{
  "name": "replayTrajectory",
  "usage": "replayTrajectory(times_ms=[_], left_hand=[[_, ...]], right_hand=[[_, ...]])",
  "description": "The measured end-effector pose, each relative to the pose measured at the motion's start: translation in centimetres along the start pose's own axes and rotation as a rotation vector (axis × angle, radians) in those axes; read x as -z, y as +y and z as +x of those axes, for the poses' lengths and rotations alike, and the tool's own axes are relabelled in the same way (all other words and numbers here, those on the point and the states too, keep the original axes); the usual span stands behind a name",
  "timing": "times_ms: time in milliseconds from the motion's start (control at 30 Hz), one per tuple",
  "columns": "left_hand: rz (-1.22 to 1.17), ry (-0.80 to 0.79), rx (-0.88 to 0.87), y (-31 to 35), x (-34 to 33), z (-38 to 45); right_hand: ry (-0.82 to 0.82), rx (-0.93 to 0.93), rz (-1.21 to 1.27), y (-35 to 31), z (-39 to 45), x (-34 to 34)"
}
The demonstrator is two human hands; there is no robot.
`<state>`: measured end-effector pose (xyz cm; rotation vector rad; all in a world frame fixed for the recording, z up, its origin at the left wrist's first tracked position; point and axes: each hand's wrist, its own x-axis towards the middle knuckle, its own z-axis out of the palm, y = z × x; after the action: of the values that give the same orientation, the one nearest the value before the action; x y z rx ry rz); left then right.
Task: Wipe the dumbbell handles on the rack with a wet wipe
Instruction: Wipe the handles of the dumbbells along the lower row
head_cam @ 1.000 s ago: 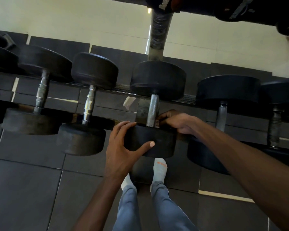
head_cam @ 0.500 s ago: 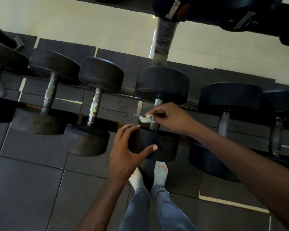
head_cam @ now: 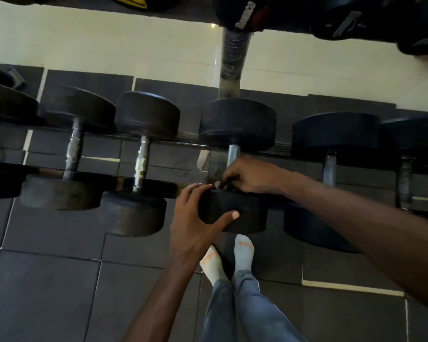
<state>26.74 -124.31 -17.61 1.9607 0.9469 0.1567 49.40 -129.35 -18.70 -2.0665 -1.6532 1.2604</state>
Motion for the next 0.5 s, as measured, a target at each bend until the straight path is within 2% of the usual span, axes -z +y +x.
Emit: replayTrajectory(times_ms=[100,200,267,367,500], left_hand=[[0.052,-0.005,-0.040,0.7,-0.2,0.2],[0.080,-0.008,-0.118,2.7,-1.3,0.3],[0.094,-0.031,-0.185,4.3,-2.6,0.5],[0.069,-0.098,-0.275,7.0,-5.8,1.0],[0.001,-0.212,-0.276,9.1,-10.3,1.1]], right_hand=[[0.152,-0.110,0.370,2.2,-2.8,-0.6],[0.433,-0.258,0.716,4.5,-6.2,-1.3],[0.585,-0.314,0.846,5.7,-8.2,-1.7],[0.695,-0.361,0.874,7.2,-11.4,-1.5],[0.671,-0.366,0.570,9.7,-14.1,-1.2]])
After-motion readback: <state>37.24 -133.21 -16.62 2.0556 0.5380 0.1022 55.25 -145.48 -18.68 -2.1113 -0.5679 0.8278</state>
